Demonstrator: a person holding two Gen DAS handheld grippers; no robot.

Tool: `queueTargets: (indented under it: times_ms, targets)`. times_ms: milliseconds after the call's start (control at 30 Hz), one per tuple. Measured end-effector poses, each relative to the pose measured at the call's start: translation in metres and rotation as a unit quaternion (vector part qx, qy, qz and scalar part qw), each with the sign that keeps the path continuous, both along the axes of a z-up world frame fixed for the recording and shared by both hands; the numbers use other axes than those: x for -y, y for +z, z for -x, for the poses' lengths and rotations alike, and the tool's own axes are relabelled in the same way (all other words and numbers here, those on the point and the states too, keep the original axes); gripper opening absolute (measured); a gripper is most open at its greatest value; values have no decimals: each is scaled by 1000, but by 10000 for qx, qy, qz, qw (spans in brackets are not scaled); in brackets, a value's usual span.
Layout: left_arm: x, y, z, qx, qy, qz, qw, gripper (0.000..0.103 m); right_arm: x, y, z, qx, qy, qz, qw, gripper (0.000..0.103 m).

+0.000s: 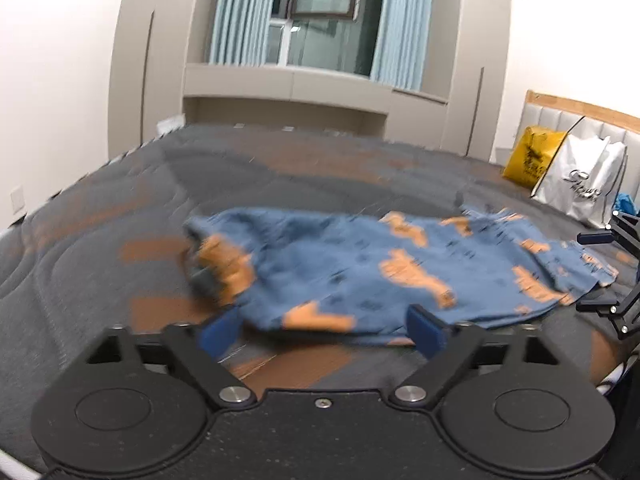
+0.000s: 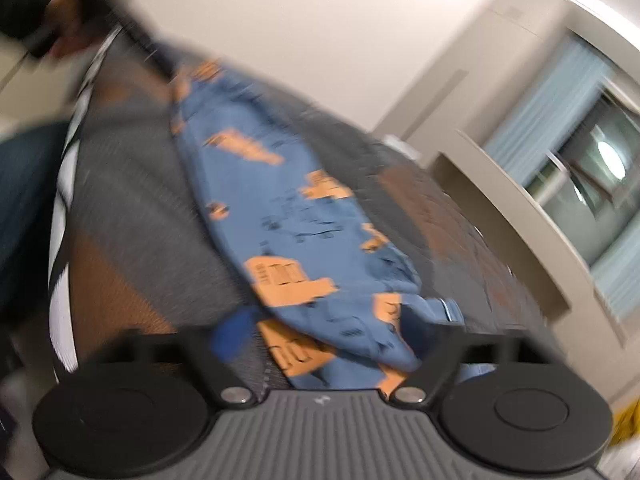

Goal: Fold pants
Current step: 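Open both grippers and release the folded pants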

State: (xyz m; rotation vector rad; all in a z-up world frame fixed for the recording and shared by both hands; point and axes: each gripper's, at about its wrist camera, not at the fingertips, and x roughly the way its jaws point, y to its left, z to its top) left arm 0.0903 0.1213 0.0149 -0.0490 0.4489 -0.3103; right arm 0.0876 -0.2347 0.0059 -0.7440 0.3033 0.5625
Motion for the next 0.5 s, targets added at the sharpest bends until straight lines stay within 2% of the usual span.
queueTargets:
  times_ms: [133,233,300,400,500]
  targets:
    - [46,10,-9,257,-90,419,9988,102,29,11,-12,-85,-700,-937,9931,103]
    - [86,15,-34,-82,-267,996,9946,102,50,19,-26,-52,-1301,-1526,9797,103]
    - [108,16,-52,-446,-432,1480,9870,102,65,30,-40,-110,-1766,-1992,9638,103]
    - [142,12,-72,-901,-807,2032,9716,102,88,48,-72,-689,-2258,-2678,9341,103]
    - [174,6,-82,-926,-1229,2239,9624,102,100,62,-110,-1555,-2192,-2973,9162,103]
